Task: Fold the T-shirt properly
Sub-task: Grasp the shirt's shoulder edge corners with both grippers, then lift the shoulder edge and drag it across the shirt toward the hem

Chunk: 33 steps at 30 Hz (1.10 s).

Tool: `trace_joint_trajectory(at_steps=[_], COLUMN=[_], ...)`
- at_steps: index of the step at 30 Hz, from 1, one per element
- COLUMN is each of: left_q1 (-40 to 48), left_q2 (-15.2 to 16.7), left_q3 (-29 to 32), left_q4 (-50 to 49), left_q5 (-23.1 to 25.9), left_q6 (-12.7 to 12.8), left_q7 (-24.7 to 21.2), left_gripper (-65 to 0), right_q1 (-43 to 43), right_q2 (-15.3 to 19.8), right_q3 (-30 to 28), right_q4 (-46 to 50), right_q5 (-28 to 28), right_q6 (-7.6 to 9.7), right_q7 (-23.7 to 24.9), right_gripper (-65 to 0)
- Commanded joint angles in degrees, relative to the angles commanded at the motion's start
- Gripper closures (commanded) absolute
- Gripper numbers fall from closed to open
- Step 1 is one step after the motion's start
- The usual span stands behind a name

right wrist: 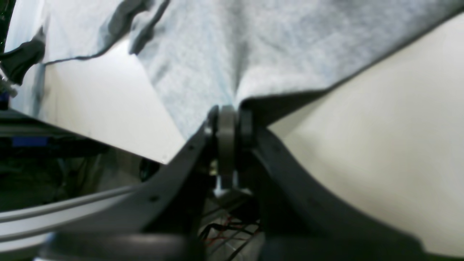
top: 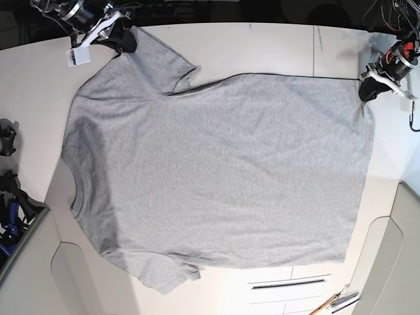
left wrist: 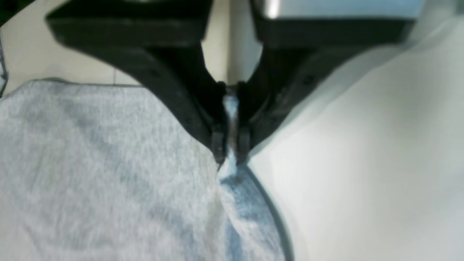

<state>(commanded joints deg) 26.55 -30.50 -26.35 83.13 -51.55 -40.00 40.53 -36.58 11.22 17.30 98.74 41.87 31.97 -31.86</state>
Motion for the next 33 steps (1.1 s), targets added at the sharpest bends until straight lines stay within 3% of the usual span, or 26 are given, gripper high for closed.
trace_joint_trajectory(at_steps=[7,13,17,23,28,33], left_q1=[0.0,-0.1,-4.2,-13.6,-19.4,-24.9], left_q2=[0.0,-0.2,-0.1,-0.2,-0.2,-0.1], left_q3=[-7.1,-7.1,-7.1,-6.4,0.6,6.9], left_q4=[0.5,0.5,0.5,0.5,0.3,-0.5], left_q5=[-4.1,-6.5,-5.8,4.9,16.9,27.0], left_q6=[0.0,0.0,0.0,0.0,0.0,4.4], left_q7=[0.5,0.2,-0.1,-4.5,-11.4,-13.8], left_gripper=[0.0,0.0,0.0,0.0,0.0,0.0], right_q1=[0.1,4.4,11.1,19.5,30.8,40.0], right_q2=[0.0,0.0,0.0,0.1,0.5,0.5], right_q3=[6.4,6.5,6.5,6.2,1.4,-3.0], right_q4=[5.7,10.6,10.5,7.0,-1.9,-10.8], right_q5=[9.0,9.0,4.9,1.9,-4.8,-6.8], right_q6=[1.07,1.05,1.03,1.05,1.03,0.87], right_q7=[-2.6,-3.4,-4.1,-4.9,-4.9,-4.9], right_gripper=[0.0,0.0,0.0,0.0,0.0,0.0])
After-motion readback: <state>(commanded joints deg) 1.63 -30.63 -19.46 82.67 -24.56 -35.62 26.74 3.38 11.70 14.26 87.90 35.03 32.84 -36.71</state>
